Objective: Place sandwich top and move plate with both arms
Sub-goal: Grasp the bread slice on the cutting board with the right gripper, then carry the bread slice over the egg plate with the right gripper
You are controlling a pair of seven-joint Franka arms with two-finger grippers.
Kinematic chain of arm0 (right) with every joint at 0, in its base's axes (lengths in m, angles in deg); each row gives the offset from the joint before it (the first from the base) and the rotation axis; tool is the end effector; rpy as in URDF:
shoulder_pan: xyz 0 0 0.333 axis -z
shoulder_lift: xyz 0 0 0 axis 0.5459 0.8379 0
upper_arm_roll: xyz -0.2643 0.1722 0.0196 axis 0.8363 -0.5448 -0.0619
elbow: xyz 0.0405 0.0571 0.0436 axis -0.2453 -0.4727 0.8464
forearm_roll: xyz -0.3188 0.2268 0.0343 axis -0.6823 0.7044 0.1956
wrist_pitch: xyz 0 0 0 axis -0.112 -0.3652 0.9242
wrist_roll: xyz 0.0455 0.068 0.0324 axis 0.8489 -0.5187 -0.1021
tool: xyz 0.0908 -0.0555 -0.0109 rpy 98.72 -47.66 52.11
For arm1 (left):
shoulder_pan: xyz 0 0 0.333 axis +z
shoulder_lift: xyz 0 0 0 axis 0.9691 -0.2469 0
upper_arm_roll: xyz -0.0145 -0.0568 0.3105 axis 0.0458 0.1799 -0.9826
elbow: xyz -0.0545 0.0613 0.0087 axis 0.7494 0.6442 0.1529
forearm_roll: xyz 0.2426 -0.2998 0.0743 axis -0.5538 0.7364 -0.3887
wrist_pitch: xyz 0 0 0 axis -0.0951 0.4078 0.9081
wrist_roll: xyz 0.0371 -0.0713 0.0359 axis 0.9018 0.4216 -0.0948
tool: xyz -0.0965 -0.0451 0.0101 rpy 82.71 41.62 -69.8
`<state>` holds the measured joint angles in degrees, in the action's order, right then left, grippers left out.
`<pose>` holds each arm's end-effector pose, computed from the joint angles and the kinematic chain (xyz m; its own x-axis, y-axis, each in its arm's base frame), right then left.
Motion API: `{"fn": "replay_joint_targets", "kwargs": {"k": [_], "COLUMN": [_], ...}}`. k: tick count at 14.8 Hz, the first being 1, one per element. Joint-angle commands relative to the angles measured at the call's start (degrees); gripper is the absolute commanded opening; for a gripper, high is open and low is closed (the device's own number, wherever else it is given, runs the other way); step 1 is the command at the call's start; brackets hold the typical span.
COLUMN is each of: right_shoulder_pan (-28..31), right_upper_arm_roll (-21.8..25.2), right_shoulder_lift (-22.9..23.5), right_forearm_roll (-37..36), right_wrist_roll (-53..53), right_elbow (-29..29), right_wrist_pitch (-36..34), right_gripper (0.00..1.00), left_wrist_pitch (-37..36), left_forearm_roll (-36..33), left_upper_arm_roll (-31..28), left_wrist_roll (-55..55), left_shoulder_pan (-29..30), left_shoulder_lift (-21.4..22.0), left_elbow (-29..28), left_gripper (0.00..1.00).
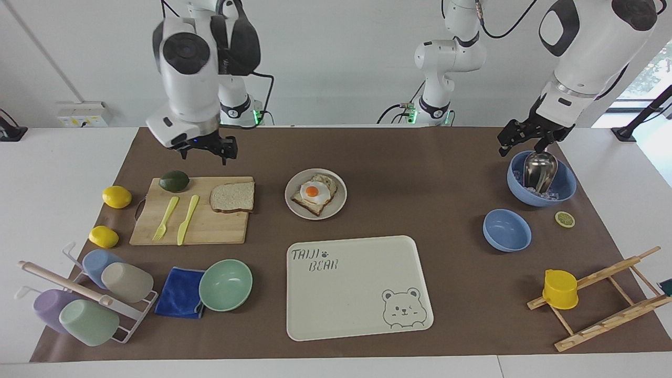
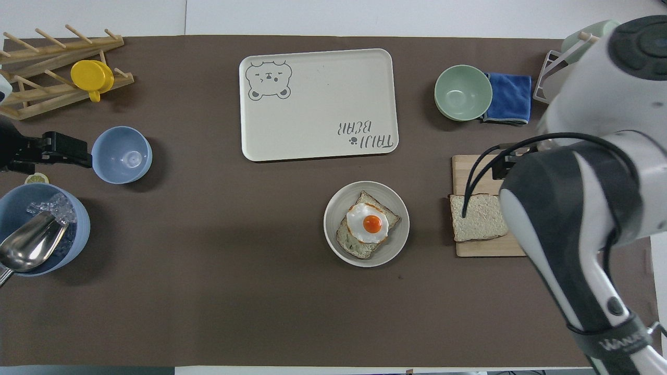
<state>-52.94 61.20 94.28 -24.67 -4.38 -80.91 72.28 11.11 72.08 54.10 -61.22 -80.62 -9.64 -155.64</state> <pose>0.5563 0.1403 0.5009 0.9817 -0.0948 -0.1651 -0.0365 -0.9449 0.3255 0.5494 -0.0365 0.5977 0.9993 0.0227 -0.0281 0.0234 -0.9995 0.0219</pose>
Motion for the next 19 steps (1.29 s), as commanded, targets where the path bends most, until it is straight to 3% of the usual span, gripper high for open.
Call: {"fn": "replay_joint_targets", "kwargs": {"k": [1, 3, 5, 10, 19], "right_shoulder_pan": [-2.1, -3.6, -6.3, -5.9, -4.2], "right_upper_arm_roll": [0.0, -0.3, -0.3, -0.2, -0.2], "right_shoulder_lift": [-0.2, 0.9, 3.0, 2.9, 3.1], "right_forearm_roll": [-2.7, -2.8, -4.5, -6.1, -9.2], "right_wrist_roll": [6.4, 11.5, 16.2, 16.2, 15.8], "right_elbow": [-9.8, -15.3, -18.1, -25.8, -28.9], "right_wrist_pitch": [8.7, 15.1, 17.1, 24.3, 28.2], "right_gripper": [1.00, 1.00, 1.00, 1.00, 0.86], "left_wrist_pitch": [-0.6, -0.6, -0.6, -0.6, -0.6], "left_forearm_roll": [-0.7, -0.7, -0.7, -0.7, -0.7], "left_upper_arm_roll": [-0.1, -0.1, -0.1, -0.1, -0.1], "left_wrist_roll": [-0.2, -0.2, -0.1, -0.2, -0.2], "left_shoulder_pan": [-0.1, -0.1, -0.1, -0.1, -0.1], "left_shoulder_lift": [0.7, 0.7, 0.7, 0.7, 0.7], "left_elbow": [-0.4, -0.4, -0.4, -0.4, -0.4], "left_gripper": [1.00, 1.00, 1.00, 1.00, 1.00]}}
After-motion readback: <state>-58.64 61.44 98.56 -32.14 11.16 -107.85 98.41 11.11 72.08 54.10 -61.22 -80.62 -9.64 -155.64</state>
